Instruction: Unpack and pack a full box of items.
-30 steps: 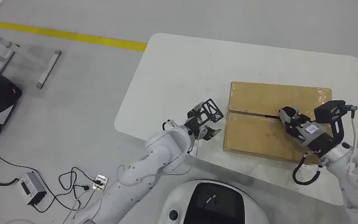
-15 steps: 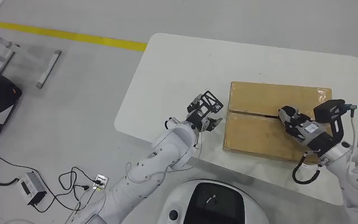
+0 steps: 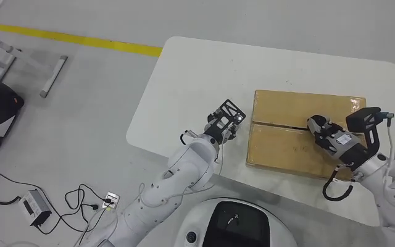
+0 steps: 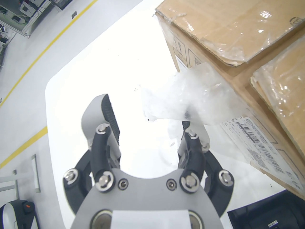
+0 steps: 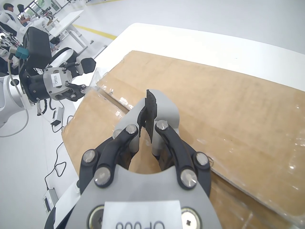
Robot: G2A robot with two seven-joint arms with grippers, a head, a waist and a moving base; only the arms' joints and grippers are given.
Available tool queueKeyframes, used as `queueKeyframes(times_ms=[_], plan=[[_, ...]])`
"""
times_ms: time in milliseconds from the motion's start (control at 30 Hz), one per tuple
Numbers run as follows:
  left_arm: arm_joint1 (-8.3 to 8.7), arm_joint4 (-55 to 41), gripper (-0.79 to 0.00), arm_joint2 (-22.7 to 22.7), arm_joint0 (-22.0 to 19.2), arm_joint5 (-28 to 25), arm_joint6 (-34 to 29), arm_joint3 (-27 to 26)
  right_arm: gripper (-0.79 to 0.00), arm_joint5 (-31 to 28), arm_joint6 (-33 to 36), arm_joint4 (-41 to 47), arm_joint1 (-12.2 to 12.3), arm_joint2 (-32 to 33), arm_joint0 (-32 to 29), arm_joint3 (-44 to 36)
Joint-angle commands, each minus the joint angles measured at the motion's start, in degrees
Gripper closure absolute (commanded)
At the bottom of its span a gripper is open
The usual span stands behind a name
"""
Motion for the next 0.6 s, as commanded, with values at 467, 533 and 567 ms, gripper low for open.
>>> queueKeyframes(times_ms=[467, 533, 567], plan=[[-1.25, 0.38, -0.305, 0.7, -1.28, -0.55, 2.18, -0.16, 0.0, 0.12, 0.23, -0.32, -0.05, -1.08, 0.67, 0.53], [-1.46, 0.16, -0.345, 0.9, -1.86, -0.73, 2.58, -0.11, 0.0, 0.04, 0.27, -0.27, -0.05, -1.11, 0.73, 0.59], [-1.57, -0.15, -0.357, 1.04, -2.13, -0.82, 2.76, -0.04, 0.0, 0.03, 0.33, -0.36, -0.04, -1.11, 0.76, 0.6]])
